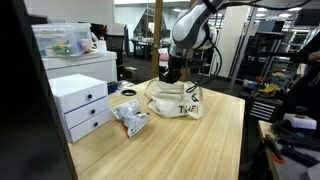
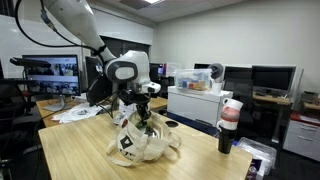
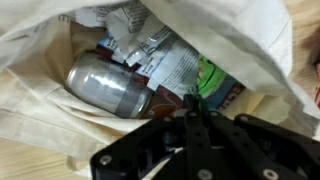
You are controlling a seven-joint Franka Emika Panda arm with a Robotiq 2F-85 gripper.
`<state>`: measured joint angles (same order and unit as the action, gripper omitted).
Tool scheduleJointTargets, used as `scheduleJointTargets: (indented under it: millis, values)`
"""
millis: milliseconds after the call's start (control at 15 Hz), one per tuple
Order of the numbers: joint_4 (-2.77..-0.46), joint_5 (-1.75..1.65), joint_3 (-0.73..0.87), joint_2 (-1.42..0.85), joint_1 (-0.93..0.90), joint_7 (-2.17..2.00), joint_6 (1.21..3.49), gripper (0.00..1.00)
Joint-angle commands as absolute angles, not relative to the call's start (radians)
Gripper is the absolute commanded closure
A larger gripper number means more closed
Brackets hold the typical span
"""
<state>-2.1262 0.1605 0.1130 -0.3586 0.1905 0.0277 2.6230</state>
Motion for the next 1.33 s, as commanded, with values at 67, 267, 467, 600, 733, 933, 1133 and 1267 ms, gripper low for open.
scheduleJointTargets:
  millis: [67, 267, 467, 600, 733, 933, 1133, 1267]
  values:
    - [-2.172, 0.140, 0.150, -0.246, 0.189, -0.016, 2.565, 1.00]
    - [-2.172, 0.149, 0.162, -0.199, 0.195, -0.014, 2.553, 1.00]
    - [-2.178, 0.178, 0.160, -0.141, 0.203, 0.010, 2.542, 1.00]
    - [-2.182, 0.219, 0.151, -0.099, 0.206, 0.031, 2.533, 1.00]
    - [-2.185, 0.276, 0.144, -0.055, 0.205, 0.051, 2.531, 1.00]
    - [-2.189, 0.383, 0.134, 0.014, 0.192, 0.100, 2.535, 1.00]
    - [-2.203, 0.481, 0.128, 0.082, 0.165, 0.179, 2.543, 1.00]
    - [-2.216, 0.518, 0.124, 0.113, 0.129, 0.231, 2.539, 1.00]
